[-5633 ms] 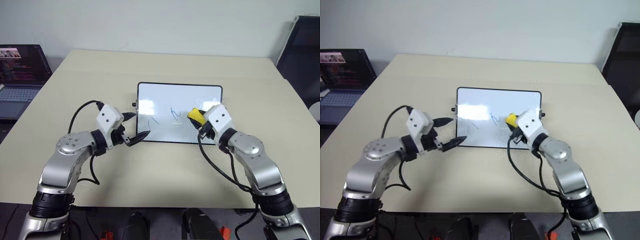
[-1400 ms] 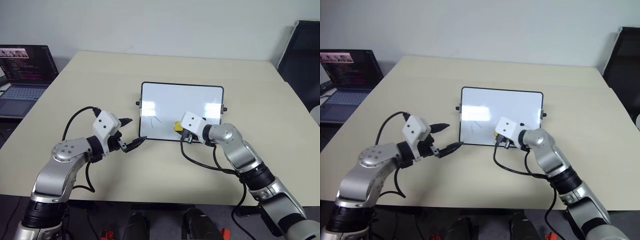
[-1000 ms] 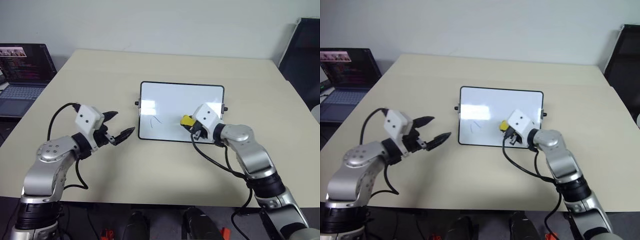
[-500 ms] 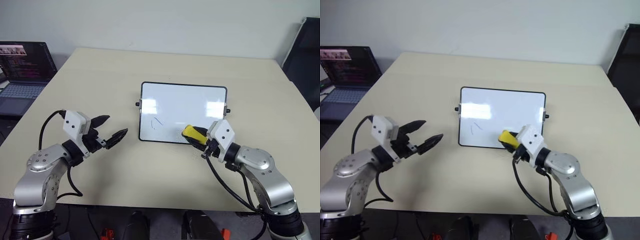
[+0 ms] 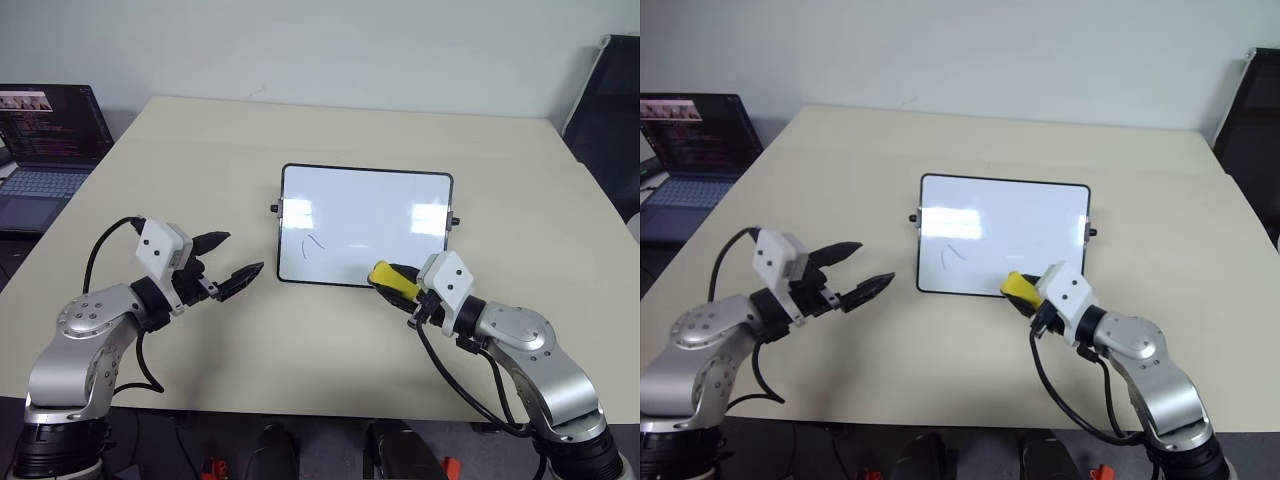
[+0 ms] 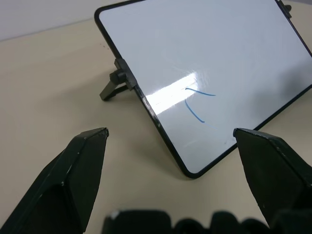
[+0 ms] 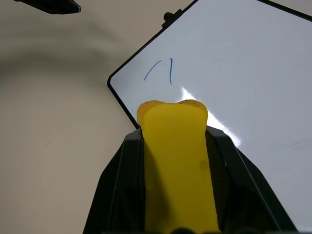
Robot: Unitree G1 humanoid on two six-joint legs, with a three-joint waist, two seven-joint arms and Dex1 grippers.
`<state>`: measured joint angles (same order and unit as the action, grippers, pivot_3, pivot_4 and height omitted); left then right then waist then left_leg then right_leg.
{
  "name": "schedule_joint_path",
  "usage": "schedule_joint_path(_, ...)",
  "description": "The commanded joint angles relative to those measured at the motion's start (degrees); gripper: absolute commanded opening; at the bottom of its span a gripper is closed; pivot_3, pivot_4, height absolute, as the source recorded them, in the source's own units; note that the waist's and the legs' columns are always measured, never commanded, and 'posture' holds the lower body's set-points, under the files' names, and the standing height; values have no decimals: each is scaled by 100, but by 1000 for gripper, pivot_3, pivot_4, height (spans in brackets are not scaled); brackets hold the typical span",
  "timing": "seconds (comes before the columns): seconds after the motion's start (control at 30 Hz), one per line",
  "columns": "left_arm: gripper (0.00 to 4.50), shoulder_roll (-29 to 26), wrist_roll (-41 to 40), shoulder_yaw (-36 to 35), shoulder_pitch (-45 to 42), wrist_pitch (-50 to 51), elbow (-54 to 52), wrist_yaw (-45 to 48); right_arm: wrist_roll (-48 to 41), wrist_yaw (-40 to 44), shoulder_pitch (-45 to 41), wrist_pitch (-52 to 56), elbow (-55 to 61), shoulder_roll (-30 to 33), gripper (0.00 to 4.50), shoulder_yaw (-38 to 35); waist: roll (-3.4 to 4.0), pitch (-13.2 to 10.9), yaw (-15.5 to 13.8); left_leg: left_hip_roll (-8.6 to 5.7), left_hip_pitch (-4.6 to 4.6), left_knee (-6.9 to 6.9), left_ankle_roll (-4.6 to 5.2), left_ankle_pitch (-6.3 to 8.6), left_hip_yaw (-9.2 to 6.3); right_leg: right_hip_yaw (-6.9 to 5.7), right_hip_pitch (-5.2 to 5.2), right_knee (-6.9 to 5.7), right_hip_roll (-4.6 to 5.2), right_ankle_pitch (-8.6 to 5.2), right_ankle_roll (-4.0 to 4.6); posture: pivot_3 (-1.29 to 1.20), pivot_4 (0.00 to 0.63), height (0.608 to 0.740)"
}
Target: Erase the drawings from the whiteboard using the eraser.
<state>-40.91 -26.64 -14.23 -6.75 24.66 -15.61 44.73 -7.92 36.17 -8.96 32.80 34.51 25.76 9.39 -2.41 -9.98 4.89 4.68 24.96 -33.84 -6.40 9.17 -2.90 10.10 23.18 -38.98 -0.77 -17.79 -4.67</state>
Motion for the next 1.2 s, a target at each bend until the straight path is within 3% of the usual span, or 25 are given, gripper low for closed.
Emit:
schedule_joint_path(0.03,4500,-92,51,31,-39,-88,-150,68,-62,21,7,-59,277,111,1279,36,0,0,-4,0,0,-1,0,0,0,1,0,0,0,0,0,0,150,740)
schedule_joint_path(0.3,4500,-86,150,81,-135,-83,-69,56,-15,-15,-189,-92,138,124,1279,173,0,0,-4,0,0,-2,0,0,0,0,-1,-1,0,1,-1,0,150,740)
schedule_joint_path(0.63,4500,-118,353,113,-88,-75,13,53,529,-106,-1272,-362,-854,-97,1279,845,0,0,6,0,-1,-4,0,0,0,0,-1,-3,0,12,-21,0,150,740)
schedule_joint_path(0.97,4500,-330,645,417,101,-261,81,398,1751,-596,-3533,-1299,-3752,-1262,1279,1750,3,-2,2,3,-1,5,0,0,-1,-6,1,-4,-3,27,-18,0,150,740)
schedule_joint_path(1.2,4500,-254,626,395,136,-341,136,422,2210,-205,-3816,-1361,-4546,-1261,1279,2131,5,-3,-6,3,0,10,0,0,-4,-13,2,-6,-2,33,-2,0,150,740)
